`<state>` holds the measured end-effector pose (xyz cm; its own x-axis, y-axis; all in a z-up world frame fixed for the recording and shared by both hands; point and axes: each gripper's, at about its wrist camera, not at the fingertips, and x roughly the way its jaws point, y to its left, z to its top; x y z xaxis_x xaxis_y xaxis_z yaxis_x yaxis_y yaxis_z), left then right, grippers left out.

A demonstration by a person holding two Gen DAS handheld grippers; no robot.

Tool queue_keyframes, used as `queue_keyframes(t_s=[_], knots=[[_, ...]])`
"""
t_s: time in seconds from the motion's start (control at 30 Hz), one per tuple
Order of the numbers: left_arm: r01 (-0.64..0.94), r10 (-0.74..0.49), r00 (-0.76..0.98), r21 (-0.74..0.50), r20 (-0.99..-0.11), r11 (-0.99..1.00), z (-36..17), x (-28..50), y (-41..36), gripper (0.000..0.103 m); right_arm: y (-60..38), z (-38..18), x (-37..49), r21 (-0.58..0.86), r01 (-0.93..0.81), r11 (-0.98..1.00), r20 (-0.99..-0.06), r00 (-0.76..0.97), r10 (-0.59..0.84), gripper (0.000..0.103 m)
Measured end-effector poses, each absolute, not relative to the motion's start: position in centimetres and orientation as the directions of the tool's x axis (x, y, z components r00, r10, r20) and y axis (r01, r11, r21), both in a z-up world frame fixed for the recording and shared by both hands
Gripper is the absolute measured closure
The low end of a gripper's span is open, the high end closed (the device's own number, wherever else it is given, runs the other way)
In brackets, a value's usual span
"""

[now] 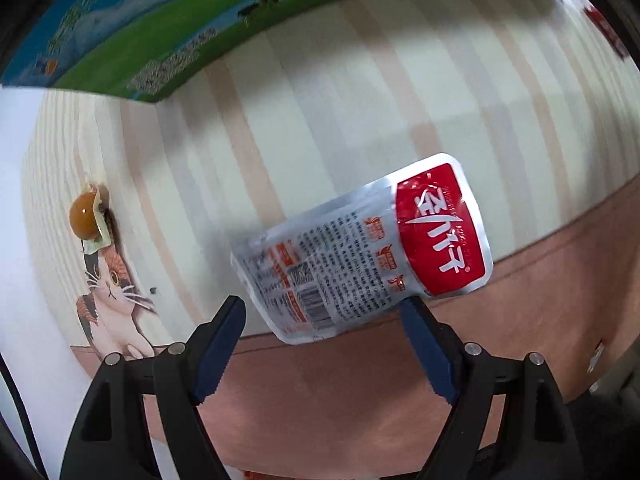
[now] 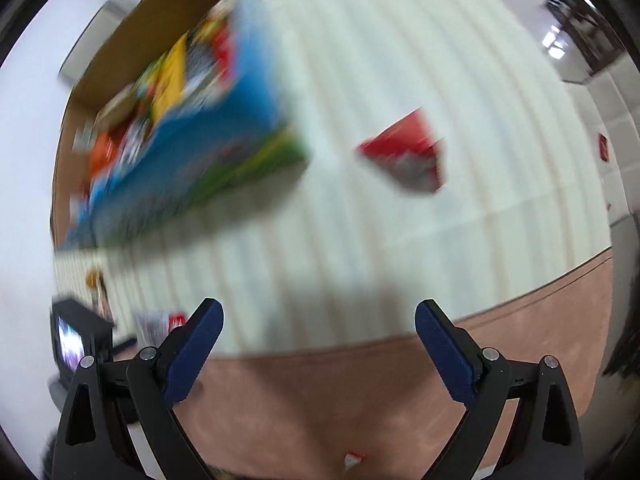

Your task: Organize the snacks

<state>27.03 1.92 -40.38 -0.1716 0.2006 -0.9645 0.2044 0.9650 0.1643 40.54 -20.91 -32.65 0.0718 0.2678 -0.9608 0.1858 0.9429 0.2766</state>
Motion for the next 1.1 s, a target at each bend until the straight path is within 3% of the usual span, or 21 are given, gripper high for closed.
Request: queue_keyframes(t_s=[0.2, 0.3, 0.4, 0.47, 0.5, 0.53, 0.83, 1.0, 1.1], knots=[[-0.004, 0.057, -0.184, 0.059, -0.981, 0.998, -38.7, 28.4, 3.1, 0.022, -26.1, -34.4, 44.9, 0.338, 0.345, 0.875, -0.941, 0.12, 0.316, 0.004], [-0.003, 0.032, -0.163, 0.033, -0.986, 0.999, -37.9, 28.4, 3.0, 0.022, -26.6, -36.0, 46.9, 0.32, 0.359, 0.877, -0.947, 0.101, 0.304, 0.013], [0.066, 0.06, -0.144, 0.051, -0.988, 0.997, -37.6, 29.3, 1.8, 0.022, -26.2, -37.4, 48.1, 0.29, 0.354, 0.889, -0.956, 0.066, 0.286, 0.031], [0.16, 0.097, -0.122, 0.077, -0.988, 0.984, -37.6, 29.9, 0.6, 0.022, -26.3, -37.9, 48.6, 0.263, 0.346, 0.9, -0.963, 0.042, 0.265, 0.054], [0.208, 0.121, -0.111, 0.096, -0.986, 0.973, -37.4, 30.3, -0.7, 0.022, -26.2, -38.0, 48.7, 0.252, 0.34, 0.906, -0.966, 0.04, 0.254, 0.057], [0.25, 0.14, -0.102, 0.111, -0.985, 0.962, -37.4, 30.5, -1.4, 0.022, -26.4, -37.8, 48.6, 0.25, 0.334, 0.909, -0.967, 0.048, 0.249, 0.068], [0.614, 0.255, -0.127, 0.126, -0.959, 0.779, -40.1, 30.9, -8.1, 0.021, -22.2, -37.3, 45.1, 0.262, 0.204, 0.943, -0.963, -0.015, 0.271, 0.069], [0.658, 0.281, -0.145, 0.12, -0.949, 0.743, -40.8, 30.8, -9.9, 0.021, -18.8, -36.4, 40.8, 0.293, 0.088, 0.952, -0.952, -0.068, 0.299, 0.069], [0.652, 0.239, -0.212, 0.045, -0.948, 0.757, -41.1, 30.6, -9.9, 0.021, -17.1, -36.0, 38.5, 0.32, 0.038, 0.947, -0.942, -0.092, 0.322, 0.069]])
